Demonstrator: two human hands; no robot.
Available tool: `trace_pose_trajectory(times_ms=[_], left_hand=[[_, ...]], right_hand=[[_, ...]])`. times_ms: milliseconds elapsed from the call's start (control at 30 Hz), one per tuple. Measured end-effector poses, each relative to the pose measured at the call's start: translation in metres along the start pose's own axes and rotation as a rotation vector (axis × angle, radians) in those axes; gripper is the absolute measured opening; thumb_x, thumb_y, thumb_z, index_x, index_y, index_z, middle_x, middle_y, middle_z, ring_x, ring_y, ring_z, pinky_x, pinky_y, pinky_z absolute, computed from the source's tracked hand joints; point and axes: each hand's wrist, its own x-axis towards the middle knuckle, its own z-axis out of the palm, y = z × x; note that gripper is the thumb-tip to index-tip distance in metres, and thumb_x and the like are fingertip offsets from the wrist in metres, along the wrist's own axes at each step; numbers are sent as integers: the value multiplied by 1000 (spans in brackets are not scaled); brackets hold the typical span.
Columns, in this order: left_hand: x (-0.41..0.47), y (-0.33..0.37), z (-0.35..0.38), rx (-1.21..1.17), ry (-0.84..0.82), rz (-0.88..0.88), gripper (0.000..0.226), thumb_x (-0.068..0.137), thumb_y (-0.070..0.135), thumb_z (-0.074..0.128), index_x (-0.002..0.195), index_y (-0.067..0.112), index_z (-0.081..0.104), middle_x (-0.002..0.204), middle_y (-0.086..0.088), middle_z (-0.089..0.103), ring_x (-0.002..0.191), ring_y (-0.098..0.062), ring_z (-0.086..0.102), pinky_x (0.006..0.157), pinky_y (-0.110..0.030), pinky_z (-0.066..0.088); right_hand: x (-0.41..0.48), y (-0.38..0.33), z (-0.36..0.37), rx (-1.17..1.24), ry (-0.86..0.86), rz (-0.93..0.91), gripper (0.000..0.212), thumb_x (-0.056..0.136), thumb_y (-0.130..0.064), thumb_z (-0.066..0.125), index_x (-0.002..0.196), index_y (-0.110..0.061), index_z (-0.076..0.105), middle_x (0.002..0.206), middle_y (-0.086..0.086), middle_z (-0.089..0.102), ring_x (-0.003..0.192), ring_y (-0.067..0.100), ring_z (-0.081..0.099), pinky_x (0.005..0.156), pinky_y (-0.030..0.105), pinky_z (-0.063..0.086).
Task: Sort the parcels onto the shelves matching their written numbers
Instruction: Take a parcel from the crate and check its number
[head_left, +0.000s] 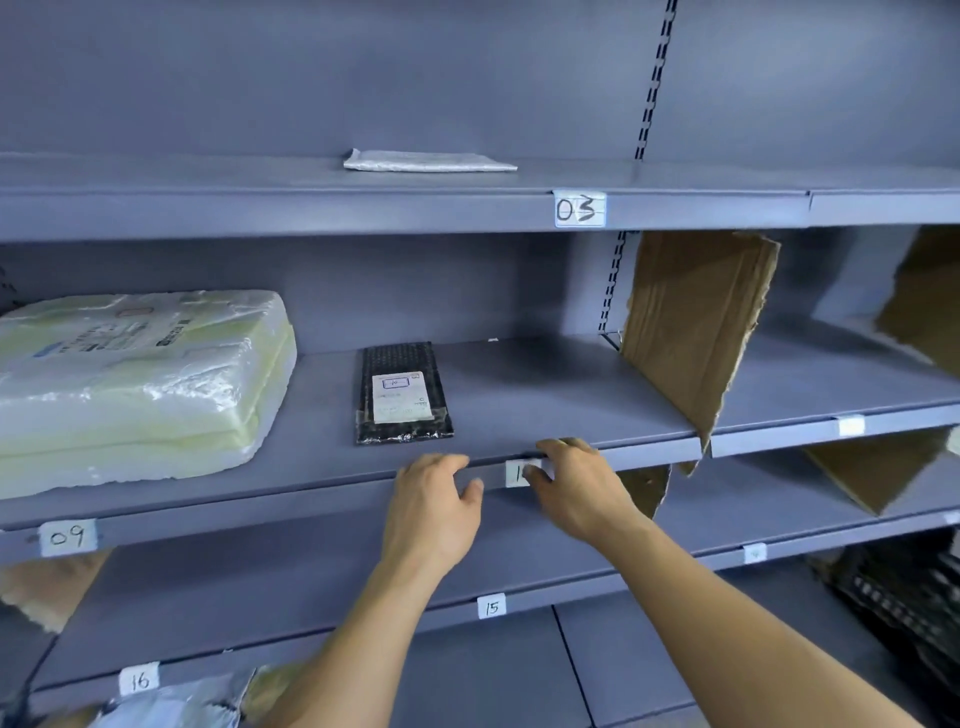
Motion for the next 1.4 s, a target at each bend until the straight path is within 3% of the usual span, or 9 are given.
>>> trace_pose_trajectory(times_ms=[200, 333, 467, 633, 733, 867, 1000, 1200, 1400], left_hand=[[-34, 56, 37, -2, -105, 2, 43, 97, 36, 57, 138, 22, 57, 141, 3, 54, 133, -18, 44, 103, -29, 38], [-67, 103, 74, 4, -197, 25, 45, 98, 39, 55, 140, 24, 54, 144, 6, 51, 134, -16, 43, 102, -29, 39], [-101, 148, 111, 9, -277, 69, 46, 98, 40, 55, 141, 23, 53, 145, 4, 50, 134, -18, 44, 105, -31, 39], [-134, 203, 160, 18, -406, 121, 46, 96, 42, 58, 139, 25, 55, 143, 5, 53, 131, -18, 48, 100, -30, 42], [-151, 234, 187, 23, -521, 161, 51, 96, 44, 58, 142, 26, 51, 145, 3, 52, 132, -19, 49, 105, -31, 42], [-166, 271, 218, 20, -640, 233, 49, 98, 39, 56, 144, 23, 49, 146, 4, 51, 132, -17, 48, 102, -26, 40], [-168, 299, 253, 2, -726, 272, 49, 97, 39, 58, 143, 23, 50, 145, 3, 51, 131, -17, 49, 104, -28, 42], [-153, 349, 313, -36, -848, 394, 48, 98, 39, 57, 143, 23, 50, 146, 5, 49, 134, -14, 46, 104, -24, 37], [-111, 405, 371, -65, -899, 501, 46, 98, 38, 57, 142, 25, 51, 145, 6, 50, 130, -14, 49, 105, -25, 39]], right_hand=[[-49, 59, -35, -4, -2, 38, 20, 98, -39, 52, 95, -19, 54, 112, 8, 61, 109, 34, 54, 85, 40, 48], [-91, 117, -58, 17, -16, 133, 28, 99, -42, 49, 104, -16, 58, 115, 4, 58, 112, 31, 53, 87, 42, 50], [-134, 176, -79, 10, -23, 234, 44, 101, -43, 49, 129, -10, 57, 138, 9, 53, 125, 32, 50, 100, 44, 47], [-185, 247, -102, 10, -33, 363, 36, 99, -45, 49, 114, -14, 59, 124, 7, 55, 117, 33, 53, 92, 42, 50], [-216, 287, -116, -22, -19, 443, 47, 98, -48, 49, 133, -17, 54, 137, 7, 53, 127, 32, 50, 98, 42, 48], [-248, 332, -130, -19, 2, 588, 49, 100, -45, 48, 137, -14, 52, 143, 11, 50, 131, 34, 48, 104, 45, 44], [-269, 369, -138, 33, 23, 711, 54, 98, -46, 50, 143, -17, 48, 147, 9, 48, 130, 33, 50, 105, 44, 45], [-276, 423, -161, 31, 71, 861, 46, 97, -48, 52, 134, -20, 55, 137, 9, 54, 124, 32, 54, 98, 40, 48], [-246, 474, -197, 32, 138, 980, 51, 99, -48, 50, 138, -16, 51, 142, 10, 51, 132, 31, 47, 104, 39, 44]])
